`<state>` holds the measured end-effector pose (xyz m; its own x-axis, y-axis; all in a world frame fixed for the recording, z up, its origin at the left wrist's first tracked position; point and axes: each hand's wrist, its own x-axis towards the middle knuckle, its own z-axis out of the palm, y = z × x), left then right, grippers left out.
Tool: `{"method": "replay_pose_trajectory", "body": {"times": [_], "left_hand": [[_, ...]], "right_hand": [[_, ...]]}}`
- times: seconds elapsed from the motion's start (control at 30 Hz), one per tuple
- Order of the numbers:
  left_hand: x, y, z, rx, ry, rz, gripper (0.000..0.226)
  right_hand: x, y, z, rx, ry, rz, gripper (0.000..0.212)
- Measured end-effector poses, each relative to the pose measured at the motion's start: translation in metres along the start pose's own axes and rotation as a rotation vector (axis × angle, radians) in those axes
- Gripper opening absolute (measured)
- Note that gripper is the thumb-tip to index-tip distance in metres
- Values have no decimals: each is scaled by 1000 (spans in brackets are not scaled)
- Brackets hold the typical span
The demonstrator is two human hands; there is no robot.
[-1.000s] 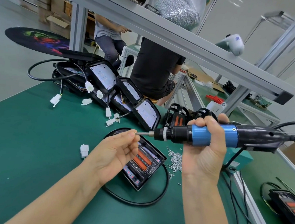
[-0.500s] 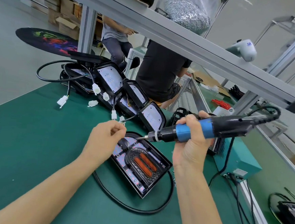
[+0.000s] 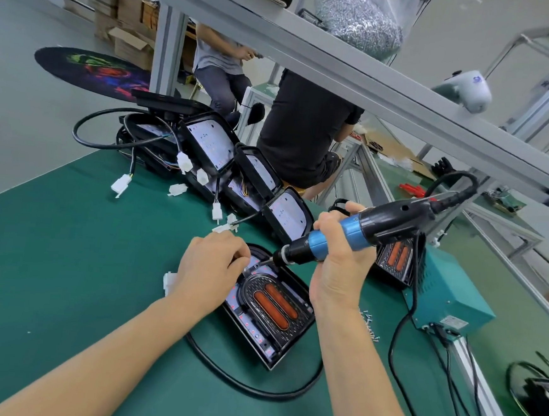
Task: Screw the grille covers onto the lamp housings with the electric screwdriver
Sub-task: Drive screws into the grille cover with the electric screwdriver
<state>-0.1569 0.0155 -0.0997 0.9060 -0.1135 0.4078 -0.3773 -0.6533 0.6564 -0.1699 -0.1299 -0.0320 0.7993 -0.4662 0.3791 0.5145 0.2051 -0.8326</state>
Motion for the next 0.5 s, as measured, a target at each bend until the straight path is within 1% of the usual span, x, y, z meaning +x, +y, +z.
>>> {"method": "replay_pose_trajectory", "body": {"times": [0.23,0.4,0.5], "left_hand": [[1,-2,4,32,-8,-3,10],[1,-2,5,41,-16,4,10],[2,-3,5,50,-17,3,10]], "right_hand": [[1,7,0,-20,9,22,25],[1,9,-1,-35,-12,15,30],[0,9,-1,-15,-25,6,26]]}}
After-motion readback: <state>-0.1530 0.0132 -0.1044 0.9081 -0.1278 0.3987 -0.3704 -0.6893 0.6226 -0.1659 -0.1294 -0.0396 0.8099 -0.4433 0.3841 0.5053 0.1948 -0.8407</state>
